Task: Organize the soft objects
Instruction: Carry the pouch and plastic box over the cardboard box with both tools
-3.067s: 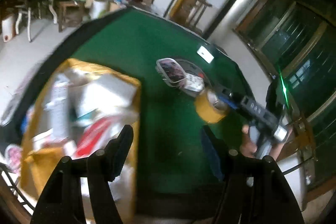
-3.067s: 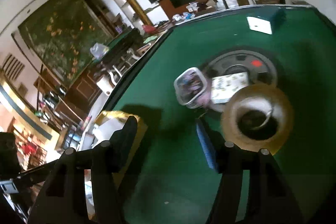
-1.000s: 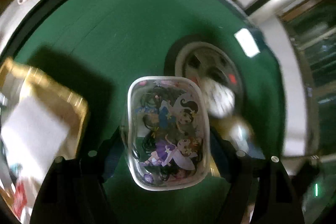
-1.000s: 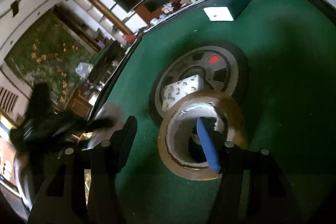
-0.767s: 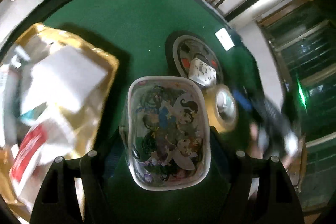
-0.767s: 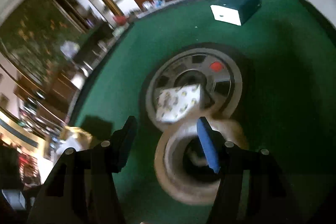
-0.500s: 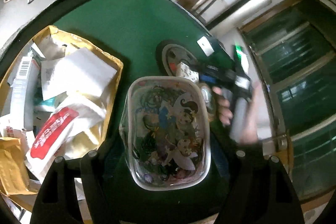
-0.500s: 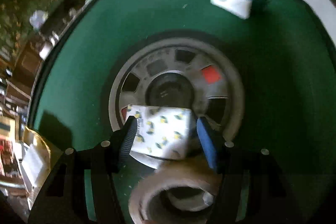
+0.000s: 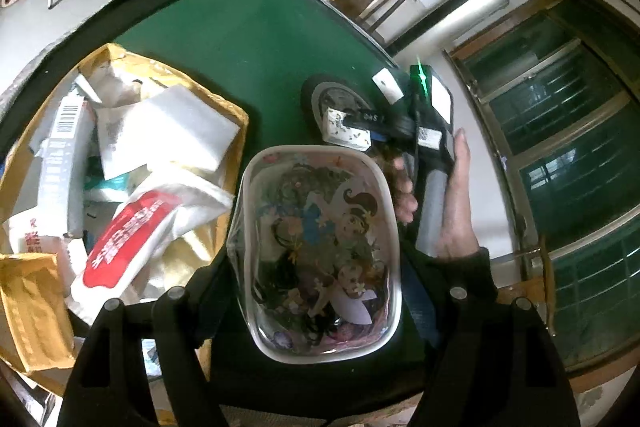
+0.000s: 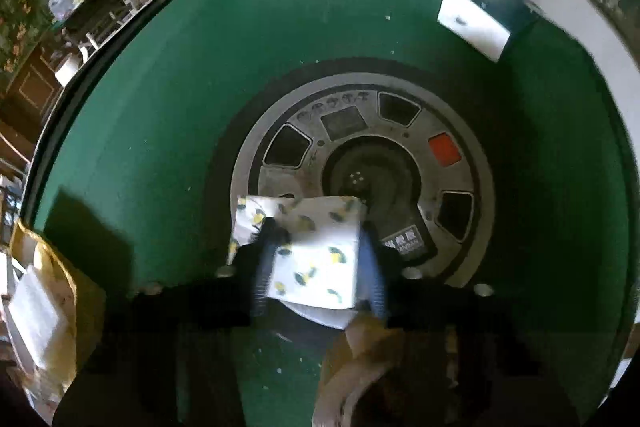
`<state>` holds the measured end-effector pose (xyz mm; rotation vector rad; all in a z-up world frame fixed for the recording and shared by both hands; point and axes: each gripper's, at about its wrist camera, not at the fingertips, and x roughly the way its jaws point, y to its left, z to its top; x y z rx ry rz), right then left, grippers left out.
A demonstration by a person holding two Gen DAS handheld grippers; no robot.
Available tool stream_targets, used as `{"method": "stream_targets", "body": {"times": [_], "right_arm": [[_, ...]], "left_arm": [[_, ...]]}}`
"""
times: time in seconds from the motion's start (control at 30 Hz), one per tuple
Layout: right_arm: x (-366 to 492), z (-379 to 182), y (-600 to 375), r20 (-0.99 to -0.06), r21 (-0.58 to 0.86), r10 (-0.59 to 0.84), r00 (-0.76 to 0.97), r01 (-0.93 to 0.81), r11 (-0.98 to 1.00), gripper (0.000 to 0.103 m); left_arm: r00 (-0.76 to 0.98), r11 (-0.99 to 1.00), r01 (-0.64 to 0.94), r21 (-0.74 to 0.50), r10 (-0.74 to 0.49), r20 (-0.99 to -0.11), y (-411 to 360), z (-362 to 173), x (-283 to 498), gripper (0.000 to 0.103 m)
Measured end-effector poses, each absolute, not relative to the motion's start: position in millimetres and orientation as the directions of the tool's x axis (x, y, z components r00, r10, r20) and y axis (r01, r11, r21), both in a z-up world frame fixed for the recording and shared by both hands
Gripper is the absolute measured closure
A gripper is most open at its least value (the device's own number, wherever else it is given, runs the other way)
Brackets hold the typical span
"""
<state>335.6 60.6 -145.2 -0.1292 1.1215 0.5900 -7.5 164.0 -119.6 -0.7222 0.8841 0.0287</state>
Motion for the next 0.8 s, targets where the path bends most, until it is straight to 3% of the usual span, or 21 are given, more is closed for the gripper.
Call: {"method": "stream_targets", "body": {"times": [0.17,0.3,0.63,0.8], "right_arm": [[327,-129,46,-0.836,0.245,0.444,0.324,-0.504,0.828,0.087],[301,-104,35,-0.768,0.319,0.538,0.347,-0.521,0.792,0.088],[201,-47,1,-0.458,0.593,0.845,0.277,-0.613,0.522,0.087],[170,-42,12,-0.407,0.614,0.890,0.206,-0.659,0.434,0.087]], "left_arm": [[0.654,0.762,-0.317,-0.565,-0.256,-0.712,163,-119,-16,0.026],[0.669,0.768,-0.316,-0.557,-0.236,-0.704,160,-112,-26,0.026],[0.709,0.772,-0.346,-0.533,-0.157,-0.688,168,-96,-60,0.026],[0.735,0.747,-0.382,-0.543,-0.111,-0.669,187,-86,-90,0.026]]}}
